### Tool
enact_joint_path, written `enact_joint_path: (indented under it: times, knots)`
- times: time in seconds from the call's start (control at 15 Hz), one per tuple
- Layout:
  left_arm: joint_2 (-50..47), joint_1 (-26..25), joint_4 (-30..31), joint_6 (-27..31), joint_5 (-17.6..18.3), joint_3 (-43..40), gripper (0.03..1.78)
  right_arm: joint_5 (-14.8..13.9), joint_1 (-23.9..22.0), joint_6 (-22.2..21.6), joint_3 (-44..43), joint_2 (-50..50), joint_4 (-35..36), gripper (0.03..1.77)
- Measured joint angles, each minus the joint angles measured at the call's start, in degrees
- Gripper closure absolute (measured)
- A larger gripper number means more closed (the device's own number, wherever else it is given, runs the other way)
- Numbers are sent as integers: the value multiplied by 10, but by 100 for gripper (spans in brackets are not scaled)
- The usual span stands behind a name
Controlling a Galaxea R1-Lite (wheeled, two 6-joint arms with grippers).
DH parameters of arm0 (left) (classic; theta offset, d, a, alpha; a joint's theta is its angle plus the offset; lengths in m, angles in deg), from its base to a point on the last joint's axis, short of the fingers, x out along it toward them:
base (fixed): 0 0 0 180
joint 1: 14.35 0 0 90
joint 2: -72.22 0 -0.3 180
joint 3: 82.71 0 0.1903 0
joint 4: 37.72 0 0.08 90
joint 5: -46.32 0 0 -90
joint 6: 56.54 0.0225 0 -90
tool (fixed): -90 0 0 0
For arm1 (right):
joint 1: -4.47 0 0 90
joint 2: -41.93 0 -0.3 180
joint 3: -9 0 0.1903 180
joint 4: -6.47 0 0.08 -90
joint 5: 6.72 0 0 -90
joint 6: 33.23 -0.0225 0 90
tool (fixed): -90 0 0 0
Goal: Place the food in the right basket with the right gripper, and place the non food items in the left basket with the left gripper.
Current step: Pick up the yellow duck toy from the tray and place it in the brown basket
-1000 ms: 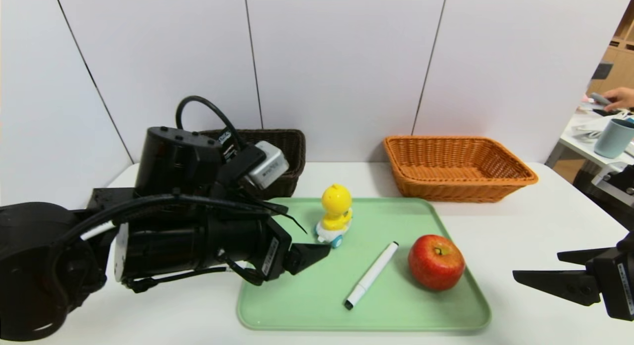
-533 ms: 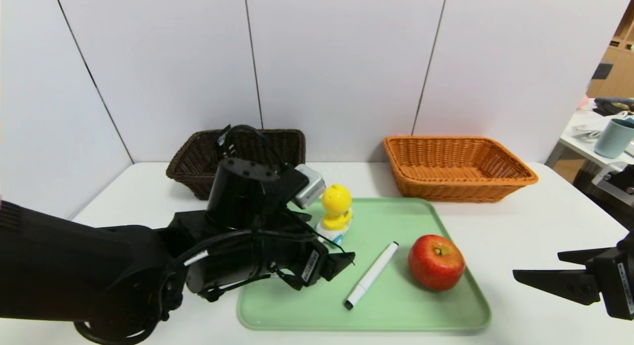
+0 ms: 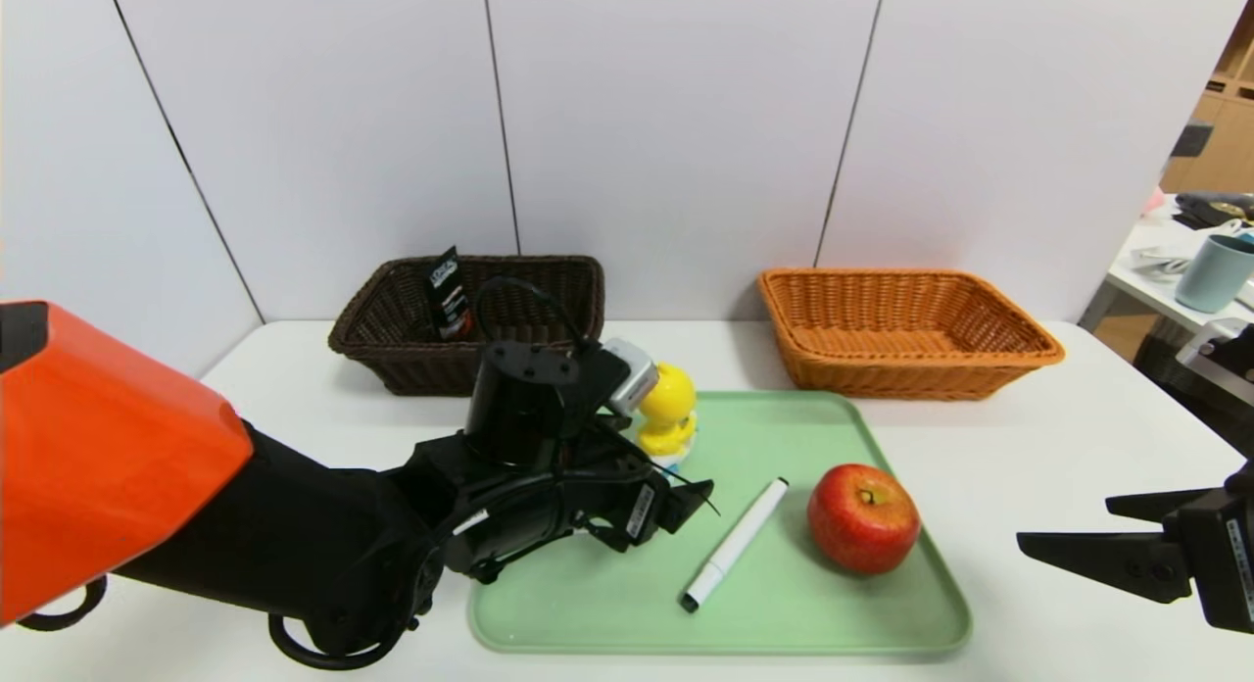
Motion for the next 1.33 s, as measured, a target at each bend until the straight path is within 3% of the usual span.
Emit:
enact_joint_path:
  times: [0.47, 1.33]
  knots:
    - [51, -14, 63, 1, -2, 5, 12, 0, 1, 2, -2, 1, 0, 10]
    - [110, -23, 67, 5, -12, 66, 12, 1, 7, 1, -2, 2, 0, 10]
